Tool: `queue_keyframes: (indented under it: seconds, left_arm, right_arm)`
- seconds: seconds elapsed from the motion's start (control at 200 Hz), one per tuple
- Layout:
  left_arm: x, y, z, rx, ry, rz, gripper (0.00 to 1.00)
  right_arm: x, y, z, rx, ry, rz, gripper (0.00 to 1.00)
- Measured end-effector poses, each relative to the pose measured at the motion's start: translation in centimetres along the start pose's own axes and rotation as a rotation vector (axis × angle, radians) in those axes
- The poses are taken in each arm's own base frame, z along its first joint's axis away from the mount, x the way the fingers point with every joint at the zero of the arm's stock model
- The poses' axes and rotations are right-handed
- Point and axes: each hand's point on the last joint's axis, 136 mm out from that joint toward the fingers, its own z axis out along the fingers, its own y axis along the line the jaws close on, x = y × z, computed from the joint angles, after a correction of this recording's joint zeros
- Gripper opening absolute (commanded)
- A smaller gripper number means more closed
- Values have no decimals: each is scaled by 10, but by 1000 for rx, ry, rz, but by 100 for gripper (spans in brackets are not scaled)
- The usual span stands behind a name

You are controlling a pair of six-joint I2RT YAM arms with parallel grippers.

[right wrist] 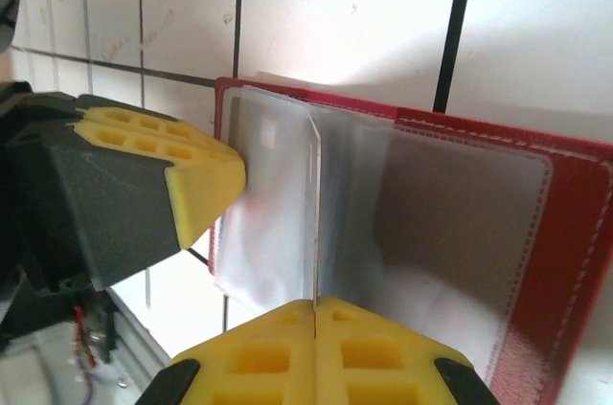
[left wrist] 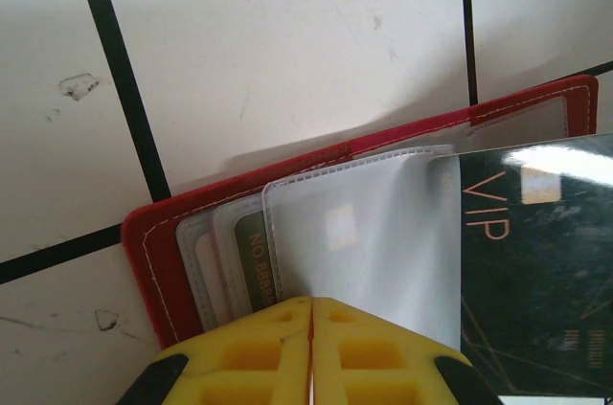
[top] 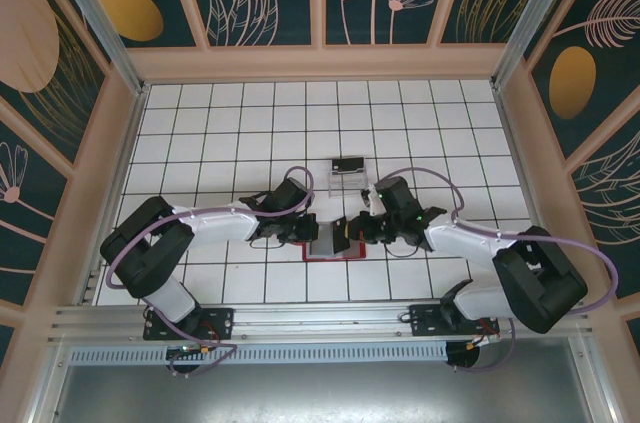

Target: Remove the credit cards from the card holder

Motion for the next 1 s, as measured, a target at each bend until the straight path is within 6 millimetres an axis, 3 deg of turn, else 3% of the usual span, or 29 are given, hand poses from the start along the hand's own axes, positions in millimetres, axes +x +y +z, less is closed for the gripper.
queue_keyframes:
  seconds: [0.11,0.365,0.47,0.761,1.001]
  left_arm:
    - [0,0,0,-1,-2,1,11]
    - [-1,0,0,-2,-5,2,11]
    - [-1,0,0,-3,-5,2,11]
    - [-1,1,-1,-15,-3,7,11]
    - [-2,2,-2,-24,-6,10,11]
  right_arm:
    - [-17,5,-10,49,-15,-120,0]
    - [-100,34,-45,173,-129,-455,0]
    - [-125,42,-53,232,-135,-630,0]
    - [-157,58,-67,338,-43,-1149,0]
    - [-173,42,-59,369,135,-1376,0]
